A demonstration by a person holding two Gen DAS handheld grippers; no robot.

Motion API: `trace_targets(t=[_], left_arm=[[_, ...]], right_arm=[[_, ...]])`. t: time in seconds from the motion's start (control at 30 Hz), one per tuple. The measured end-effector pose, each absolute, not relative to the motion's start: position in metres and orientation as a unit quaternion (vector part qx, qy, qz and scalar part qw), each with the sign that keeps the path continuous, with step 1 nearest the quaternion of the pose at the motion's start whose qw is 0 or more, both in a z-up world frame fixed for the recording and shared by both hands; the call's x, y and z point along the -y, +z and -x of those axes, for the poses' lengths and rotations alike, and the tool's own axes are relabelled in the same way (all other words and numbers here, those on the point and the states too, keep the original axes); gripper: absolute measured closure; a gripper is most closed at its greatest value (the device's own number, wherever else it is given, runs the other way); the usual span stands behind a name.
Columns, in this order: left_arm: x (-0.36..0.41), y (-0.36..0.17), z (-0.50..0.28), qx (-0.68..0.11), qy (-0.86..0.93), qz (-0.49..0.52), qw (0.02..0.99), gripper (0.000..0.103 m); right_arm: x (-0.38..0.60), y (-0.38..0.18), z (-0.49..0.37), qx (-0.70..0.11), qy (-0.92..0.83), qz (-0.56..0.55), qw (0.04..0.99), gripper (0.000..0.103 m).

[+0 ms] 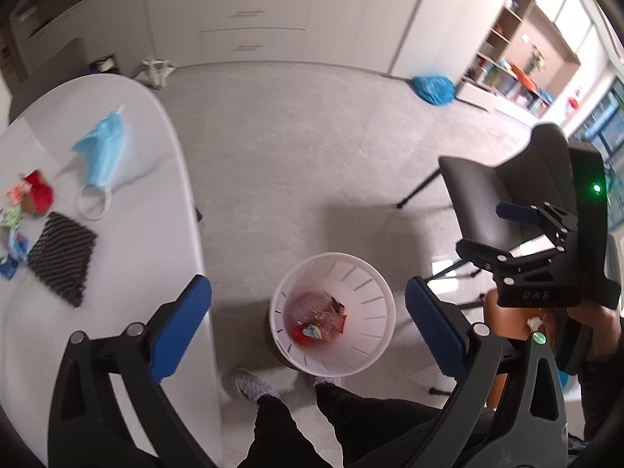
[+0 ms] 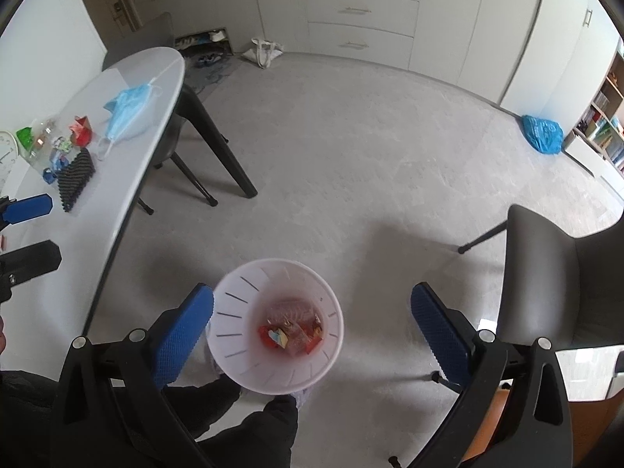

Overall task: Collect trash
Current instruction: 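Carry the yellow cloth and brown wrapper to the wastebasket and release both, then move both tools back toward the black foam net on the table, then grasp the black foam net with the left tool while the right tool grasps the blue face mask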

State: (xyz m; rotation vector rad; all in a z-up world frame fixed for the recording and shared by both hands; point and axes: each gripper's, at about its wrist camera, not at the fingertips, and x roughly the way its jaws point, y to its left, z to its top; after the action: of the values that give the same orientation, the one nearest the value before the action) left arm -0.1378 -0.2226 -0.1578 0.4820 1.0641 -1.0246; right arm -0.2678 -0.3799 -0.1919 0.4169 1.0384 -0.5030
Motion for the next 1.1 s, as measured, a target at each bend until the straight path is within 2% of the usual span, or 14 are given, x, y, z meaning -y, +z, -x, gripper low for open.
trace_targets(t=[0.37,0.63,1.0,1.1], left_arm=[[0.155,-0.14,0.078,-0.484,-0.358,-0.142,0.786,0.008],[0.104,-0.147,0.024,-0.502,-0.257,-0.082,0.822,0.008],[0.066,-0.184,-0.056,-0.547,-0.156,-0.005,0.823,0.008],[0.059,-0.205,-0.077,-0.576,-0.133,0.036,0.805,0.015]], right_arm=[[0.337,-0.164,0.209,-0.465,-0.18,-0.156,0.852,0.003],[0.308,-0.148,0.149,-0.452,-0.131,-0.135,0.872,0.003],[0.275,-0.137,0.063,-0.448,-0.076,-0.112,0.884,0.003],[0.269,-0.142,0.042,-0.454,-0.063,-0.112,0.882,0.003]])
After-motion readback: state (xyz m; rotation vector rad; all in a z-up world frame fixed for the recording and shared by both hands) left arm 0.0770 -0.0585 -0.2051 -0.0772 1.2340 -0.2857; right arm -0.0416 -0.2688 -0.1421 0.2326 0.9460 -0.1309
